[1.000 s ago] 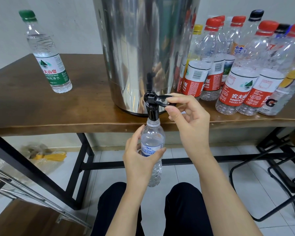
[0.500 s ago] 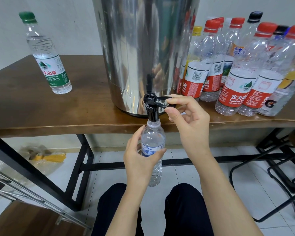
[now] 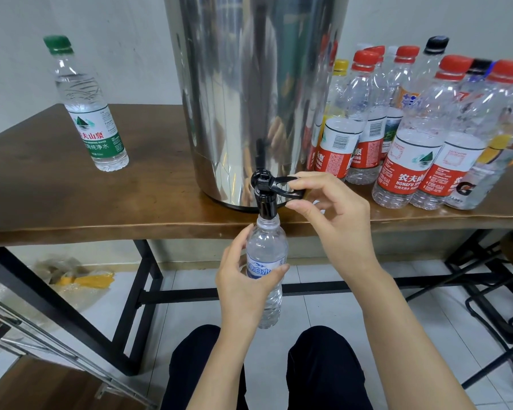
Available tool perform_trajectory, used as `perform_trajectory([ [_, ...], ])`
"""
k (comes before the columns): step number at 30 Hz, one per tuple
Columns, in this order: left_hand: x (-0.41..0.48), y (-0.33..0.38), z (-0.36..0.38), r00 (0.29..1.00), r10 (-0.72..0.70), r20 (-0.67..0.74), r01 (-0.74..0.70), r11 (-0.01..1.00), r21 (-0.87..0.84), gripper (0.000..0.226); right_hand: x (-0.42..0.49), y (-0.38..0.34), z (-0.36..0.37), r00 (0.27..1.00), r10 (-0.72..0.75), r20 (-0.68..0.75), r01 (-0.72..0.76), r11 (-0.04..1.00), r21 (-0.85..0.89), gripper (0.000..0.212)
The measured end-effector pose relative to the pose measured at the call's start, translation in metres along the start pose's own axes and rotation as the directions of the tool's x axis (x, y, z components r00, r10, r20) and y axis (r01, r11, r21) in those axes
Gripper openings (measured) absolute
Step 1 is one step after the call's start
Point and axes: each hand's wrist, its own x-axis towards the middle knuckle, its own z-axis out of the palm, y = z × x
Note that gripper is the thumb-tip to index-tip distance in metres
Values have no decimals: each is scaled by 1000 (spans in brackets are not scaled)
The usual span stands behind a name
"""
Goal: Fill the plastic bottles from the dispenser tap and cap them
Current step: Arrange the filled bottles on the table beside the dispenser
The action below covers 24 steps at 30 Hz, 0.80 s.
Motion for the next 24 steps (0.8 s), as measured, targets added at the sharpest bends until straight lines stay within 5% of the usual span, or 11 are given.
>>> perform_trajectory([
  [5,1,-1,-2,1000,-6,12,6,1000,-8,83,5,7,-4,988,-152,42,156,978,-140,13],
  [12,3,-3,-3,1000,-6,14,6,1000,-7,82,18,0,-15,886,-424,190,464,780,-421,14],
  [17,4,-1,-3,1000,6,11,-6,1000,-6,83,39,-17,-17,871,-406,278,486,796,-360,14],
  [20,4,-1,-4,1000,5,20,-5,1000,-7,83,72,-35,2,880,-279,384,456,723,-519,8],
  [24,4,0,-6,999,5,39,-5,1000,4,83,83,-36,12,952,-142,272,244,887,-393,27],
])
